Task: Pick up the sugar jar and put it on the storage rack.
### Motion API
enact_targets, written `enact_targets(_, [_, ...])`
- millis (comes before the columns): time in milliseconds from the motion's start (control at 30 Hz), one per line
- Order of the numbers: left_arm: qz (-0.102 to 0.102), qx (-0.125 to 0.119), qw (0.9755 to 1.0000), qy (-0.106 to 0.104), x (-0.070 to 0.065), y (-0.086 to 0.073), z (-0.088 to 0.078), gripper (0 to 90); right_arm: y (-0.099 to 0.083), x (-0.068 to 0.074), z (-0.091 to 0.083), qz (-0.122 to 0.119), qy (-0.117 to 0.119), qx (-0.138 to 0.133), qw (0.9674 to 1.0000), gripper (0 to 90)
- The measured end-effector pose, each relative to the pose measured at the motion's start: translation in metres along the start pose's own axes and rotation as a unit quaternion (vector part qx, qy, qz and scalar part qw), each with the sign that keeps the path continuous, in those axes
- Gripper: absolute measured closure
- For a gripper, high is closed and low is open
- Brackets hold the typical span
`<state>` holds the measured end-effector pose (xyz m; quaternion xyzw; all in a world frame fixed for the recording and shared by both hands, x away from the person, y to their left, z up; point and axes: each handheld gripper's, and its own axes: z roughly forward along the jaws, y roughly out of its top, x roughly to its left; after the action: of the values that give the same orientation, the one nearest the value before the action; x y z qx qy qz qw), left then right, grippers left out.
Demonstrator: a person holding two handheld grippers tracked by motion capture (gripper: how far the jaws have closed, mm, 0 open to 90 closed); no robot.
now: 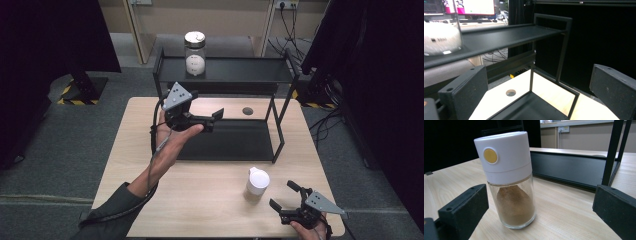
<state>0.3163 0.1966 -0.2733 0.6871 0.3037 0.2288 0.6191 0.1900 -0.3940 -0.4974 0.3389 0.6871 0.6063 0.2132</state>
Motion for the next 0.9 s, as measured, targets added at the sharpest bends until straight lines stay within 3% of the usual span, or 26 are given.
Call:
enact_targets(100, [-0.006,-0.002,1.0000,-0.008,0.000,-0.011,-0.002,1.1,0.000,-0.001,0.000,0.002,0.001,-0.001,1.0000,0.5])
enact_targets(300, [0.002,-0.002,0.9999,-0.013,-0.002,-0.033,-0.005,1.1,0.000,0.000,0.000,0.002,0.002,-0.001,1.0000,0.5])
enact_targets(900, [-0.025,0.019,0.9989,-0.034,0.004,-0.095,-0.009,1.0,0.000,0.000,0.001,0.002,0.002,0.001,1.0000,0.5])
